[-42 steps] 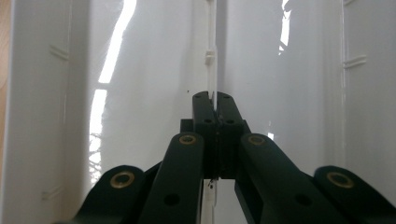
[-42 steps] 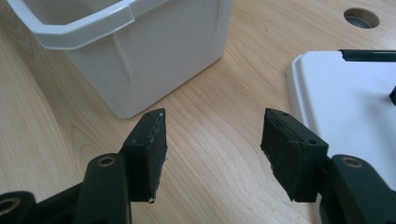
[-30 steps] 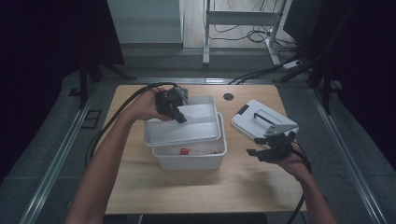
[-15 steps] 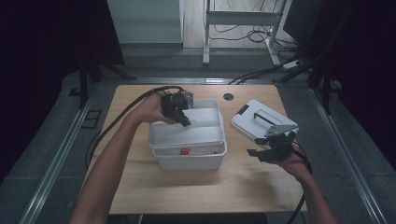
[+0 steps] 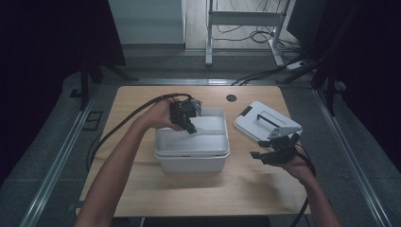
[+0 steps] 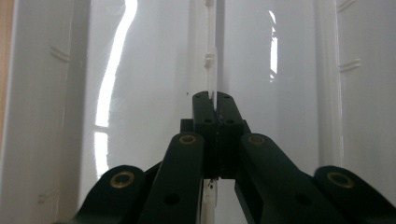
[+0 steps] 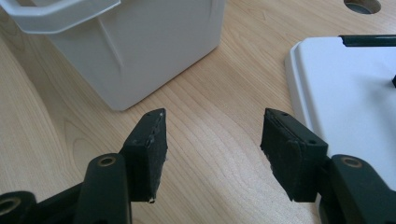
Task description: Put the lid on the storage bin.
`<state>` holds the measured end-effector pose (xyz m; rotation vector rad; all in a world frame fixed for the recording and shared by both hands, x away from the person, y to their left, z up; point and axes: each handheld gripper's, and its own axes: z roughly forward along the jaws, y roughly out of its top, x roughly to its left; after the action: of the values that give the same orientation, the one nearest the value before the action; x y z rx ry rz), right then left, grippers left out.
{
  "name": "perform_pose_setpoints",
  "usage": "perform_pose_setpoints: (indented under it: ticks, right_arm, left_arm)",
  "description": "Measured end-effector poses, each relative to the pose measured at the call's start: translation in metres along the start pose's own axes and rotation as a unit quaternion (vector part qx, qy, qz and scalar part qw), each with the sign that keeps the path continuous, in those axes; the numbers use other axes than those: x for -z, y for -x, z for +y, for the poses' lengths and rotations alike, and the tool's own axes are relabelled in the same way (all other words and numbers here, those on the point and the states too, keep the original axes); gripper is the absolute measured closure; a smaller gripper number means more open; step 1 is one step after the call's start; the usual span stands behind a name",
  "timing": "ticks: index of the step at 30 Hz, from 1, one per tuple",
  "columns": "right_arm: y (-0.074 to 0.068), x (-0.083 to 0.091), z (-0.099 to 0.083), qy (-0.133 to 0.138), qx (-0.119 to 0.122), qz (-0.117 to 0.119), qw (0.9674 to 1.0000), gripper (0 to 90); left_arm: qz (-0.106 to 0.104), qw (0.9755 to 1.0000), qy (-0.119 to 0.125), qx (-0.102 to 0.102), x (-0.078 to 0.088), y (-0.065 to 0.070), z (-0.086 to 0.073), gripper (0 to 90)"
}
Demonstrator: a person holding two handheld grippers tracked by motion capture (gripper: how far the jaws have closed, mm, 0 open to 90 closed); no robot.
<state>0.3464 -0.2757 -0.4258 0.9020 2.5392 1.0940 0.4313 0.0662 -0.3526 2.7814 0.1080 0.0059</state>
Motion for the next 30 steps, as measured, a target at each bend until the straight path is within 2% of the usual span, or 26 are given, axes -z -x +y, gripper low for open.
perform_pose_setpoints:
  ticks: [6, 11, 12, 16, 18, 19, 22, 24, 27, 30]
  right_arm:
    - [0.001, -0.001, -0.002, 0.0, -0.002, 0.001, 1.0, 40.2]
    - [0.002, -0.002, -0.002, -0.001, -0.004, 0.001, 1.0, 40.2]
    - [0.002, -0.003, -0.002, -0.002, -0.004, 0.001, 1.0, 40.2]
    - [0.002, -0.003, -0.002, -0.002, -0.006, 0.001, 1.0, 40.2]
    - [0.003, -0.003, -0.001, -0.001, -0.006, 0.0, 1.0, 40.2]
    - [0.003, -0.003, -0.001, -0.001, -0.005, 0.0, 1.0, 40.2]
    - [0.003, -0.002, 0.0, -0.005, -0.002, -0.004, 1.0, 40.1]
    - [0.005, 0.0, 0.001, -0.004, -0.002, -0.007, 1.0, 40.1]
    - [0.007, 0.004, 0.003, -0.004, 0.0, -0.014, 0.9999, 40.1]
    - [0.01, 0.007, 0.006, -0.004, -0.001, -0.02, 0.9998, 39.9]
  left_arm:
    - [-0.006, 1.0, -0.006, 0.001, -0.007, 0.0, -0.001, 89.6]
    - [-0.011, 0.9999, 0.002, 0.007, -0.012, -0.002, -0.005, 88.8]
    - [-0.007, 1.0, 0.001, 0.002, -0.013, -0.002, -0.006, 87.9]
    - [0.009, 0.9999, -0.013, -0.001, -0.015, -0.002, -0.006, 71.1]
    - [0.026, 0.9997, -0.004, 0.0, -0.011, -0.001, -0.007, 61.6]
    - [0.032, 0.9995, 0.007, 0.004, -0.009, 0.001, -0.007, 58.9]
    - [0.049, 0.9985, 0.021, 0.009, 0.004, 0.002, -0.011, 51.5]
    - [0.059, 0.9975, 0.033, 0.021, 0.012, 0.005, -0.016, 48.6]
    - [0.078, 0.9949, 0.054, 0.035, 0.024, 0.009, -0.029, 45.6]
    - [0.087, 0.9916, 0.077, 0.057, 0.031, 0.009, -0.049, 43.8]
